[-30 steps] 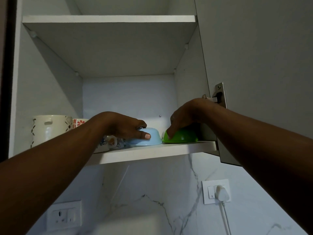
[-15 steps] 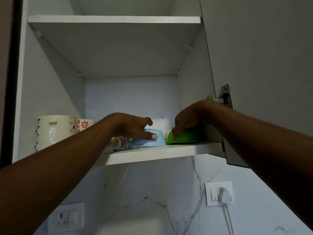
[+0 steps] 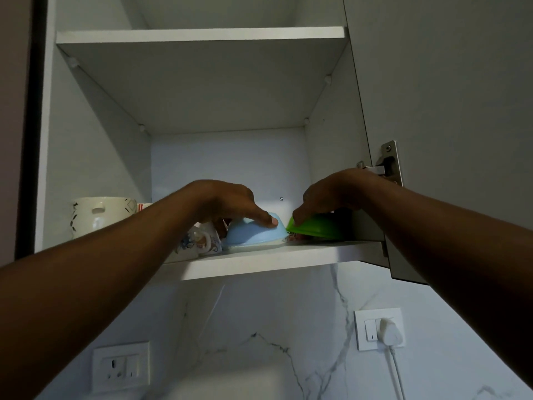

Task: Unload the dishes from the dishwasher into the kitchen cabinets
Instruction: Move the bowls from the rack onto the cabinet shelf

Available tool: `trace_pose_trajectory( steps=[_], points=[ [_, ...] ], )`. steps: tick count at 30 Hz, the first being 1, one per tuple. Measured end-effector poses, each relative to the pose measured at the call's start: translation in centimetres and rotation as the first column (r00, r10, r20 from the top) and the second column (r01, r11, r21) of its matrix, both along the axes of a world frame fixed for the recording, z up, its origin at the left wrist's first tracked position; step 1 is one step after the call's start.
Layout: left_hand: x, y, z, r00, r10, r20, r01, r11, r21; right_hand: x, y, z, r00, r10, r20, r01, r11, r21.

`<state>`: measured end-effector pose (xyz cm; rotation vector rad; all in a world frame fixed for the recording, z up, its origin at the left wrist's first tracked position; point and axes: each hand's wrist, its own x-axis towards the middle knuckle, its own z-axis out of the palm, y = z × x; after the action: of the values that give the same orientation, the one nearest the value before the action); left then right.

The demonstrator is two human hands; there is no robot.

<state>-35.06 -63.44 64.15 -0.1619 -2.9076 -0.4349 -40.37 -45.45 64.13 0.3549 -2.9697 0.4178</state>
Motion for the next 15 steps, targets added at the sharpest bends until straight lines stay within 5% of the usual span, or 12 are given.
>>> trace_pose_trajectory(
  steps=[6, 15],
  points=[
    [1.1, 0.1, -0.6, 0.997, -0.012, 0.078, 0.011, 1.0, 0.023, 0.1, -0.1, 0.0, 1.0, -0.001, 0.006, 0.001, 0.999, 0.032],
    [-0.4, -0.3, -2.2, 0.992, 0.066, -0.104, -0.094, 0.951, -0.294, 0.0, -0.1, -0.1, 0.999, 0.006, 0.049, -0.011, 0.995, 0.103]
  ],
)
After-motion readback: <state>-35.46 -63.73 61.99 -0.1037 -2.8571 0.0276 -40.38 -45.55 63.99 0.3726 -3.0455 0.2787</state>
